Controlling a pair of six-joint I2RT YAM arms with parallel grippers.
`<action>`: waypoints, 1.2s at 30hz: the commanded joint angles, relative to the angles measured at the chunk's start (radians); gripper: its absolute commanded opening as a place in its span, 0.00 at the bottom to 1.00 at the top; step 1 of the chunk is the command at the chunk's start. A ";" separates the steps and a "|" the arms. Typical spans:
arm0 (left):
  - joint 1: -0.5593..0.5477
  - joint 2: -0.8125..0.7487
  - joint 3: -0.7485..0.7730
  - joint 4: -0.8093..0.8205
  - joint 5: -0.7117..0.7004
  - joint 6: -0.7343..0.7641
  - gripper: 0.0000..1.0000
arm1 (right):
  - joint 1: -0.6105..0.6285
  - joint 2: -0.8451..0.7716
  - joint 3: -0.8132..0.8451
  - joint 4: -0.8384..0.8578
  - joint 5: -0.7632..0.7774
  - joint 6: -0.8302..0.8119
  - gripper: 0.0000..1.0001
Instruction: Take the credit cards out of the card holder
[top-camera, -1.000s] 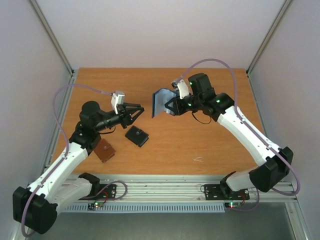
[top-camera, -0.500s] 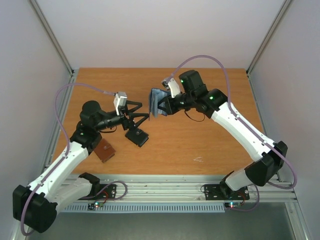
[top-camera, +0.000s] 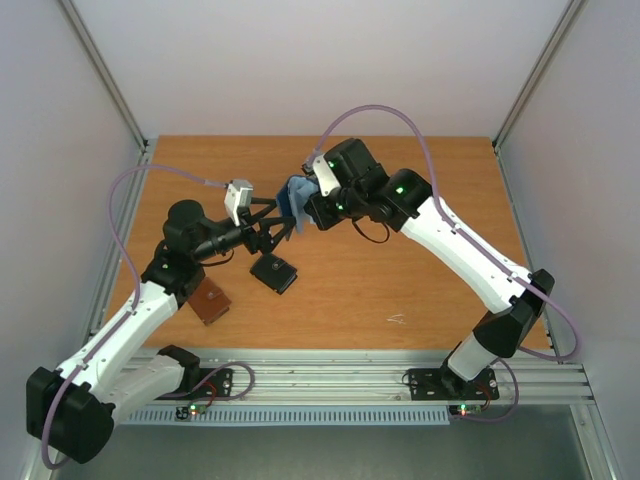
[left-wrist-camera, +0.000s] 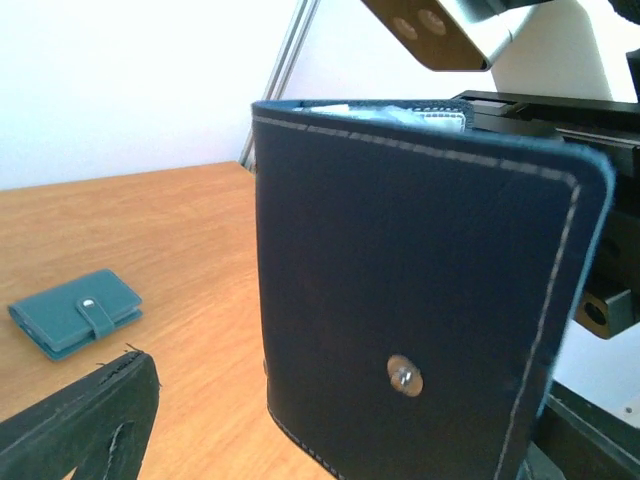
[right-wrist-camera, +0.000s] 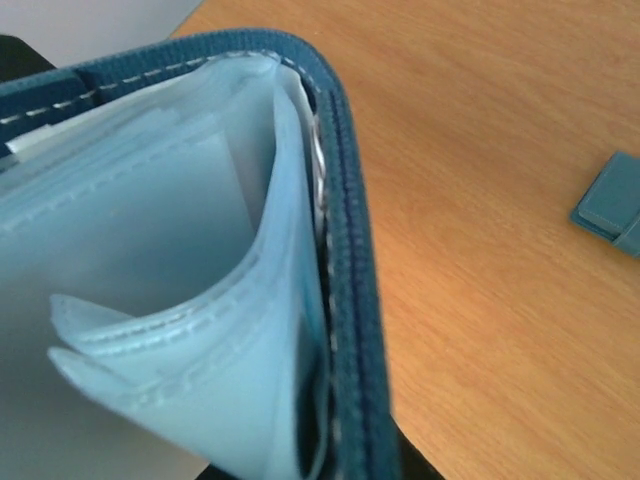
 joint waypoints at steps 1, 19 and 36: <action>-0.005 0.009 0.023 0.016 -0.022 0.018 0.84 | 0.023 0.016 0.046 -0.042 0.054 -0.025 0.01; -0.007 0.013 0.021 0.008 -0.010 0.049 0.65 | 0.029 0.037 0.108 -0.099 0.113 -0.027 0.01; -0.007 -0.014 0.031 -0.080 -0.066 0.011 0.00 | -0.070 -0.092 -0.138 0.137 -0.269 -0.038 0.46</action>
